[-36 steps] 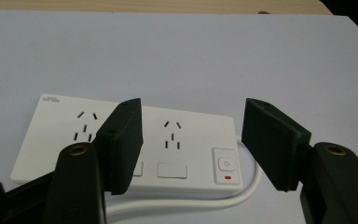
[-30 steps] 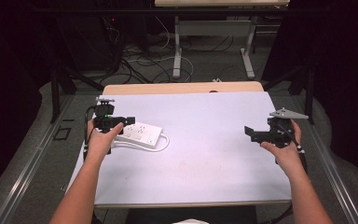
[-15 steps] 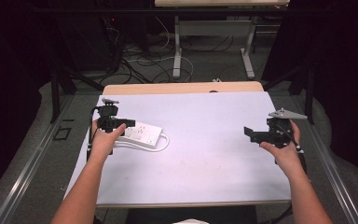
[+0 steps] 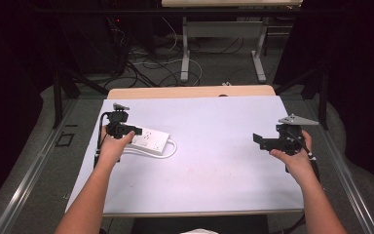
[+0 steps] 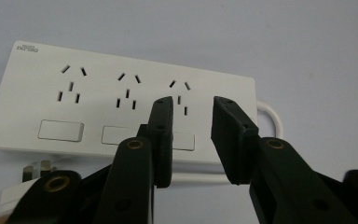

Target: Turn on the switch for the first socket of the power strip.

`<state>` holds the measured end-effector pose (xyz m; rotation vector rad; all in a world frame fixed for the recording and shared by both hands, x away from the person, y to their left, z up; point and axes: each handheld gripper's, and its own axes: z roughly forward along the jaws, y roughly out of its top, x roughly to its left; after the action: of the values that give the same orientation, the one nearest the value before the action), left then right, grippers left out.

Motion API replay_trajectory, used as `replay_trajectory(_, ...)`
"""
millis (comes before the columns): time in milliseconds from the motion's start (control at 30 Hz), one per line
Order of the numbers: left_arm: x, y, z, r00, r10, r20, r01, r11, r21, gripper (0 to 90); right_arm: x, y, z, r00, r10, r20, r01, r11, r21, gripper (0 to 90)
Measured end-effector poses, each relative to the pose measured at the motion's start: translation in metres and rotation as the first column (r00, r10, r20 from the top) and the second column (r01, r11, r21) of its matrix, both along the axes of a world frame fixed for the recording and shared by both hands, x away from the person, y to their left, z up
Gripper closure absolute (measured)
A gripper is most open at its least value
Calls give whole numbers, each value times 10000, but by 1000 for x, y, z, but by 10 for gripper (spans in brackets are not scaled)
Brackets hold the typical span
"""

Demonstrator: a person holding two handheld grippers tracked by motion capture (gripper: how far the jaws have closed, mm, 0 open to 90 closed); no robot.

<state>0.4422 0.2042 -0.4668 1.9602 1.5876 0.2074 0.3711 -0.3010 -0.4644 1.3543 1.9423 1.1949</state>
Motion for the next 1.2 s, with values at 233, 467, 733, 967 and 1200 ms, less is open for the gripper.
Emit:
replay_trajectory(233,3,-4,-4,9997,-42,-247,47,9998,178,766,1,0,-2,9999,-84,93,83,9998,153,11)
replay_trajectory(467,6,-9,-9,9980,-105,-616,123,9995,289,808,1,0,-3,10000,42,-10,-42,10000,20,24)
replay_trajectory(733,10,-14,-13,9953,-326,-916,371,9981,482,831,3,-1,-3,9998,84,-197,-88,9997,-225,45)
replay_trajectory(967,12,-19,-18,9938,-409,-1037,470,9973,565,839,4,-1,-4,9997,26,-235,-35,9994,-354,43)
replay_trajectory(1200,13,-23,-23,9929,-393,-1124,461,9972,589,844,4,-2,-5,9998,-59,-168,49,9983,-583,36)
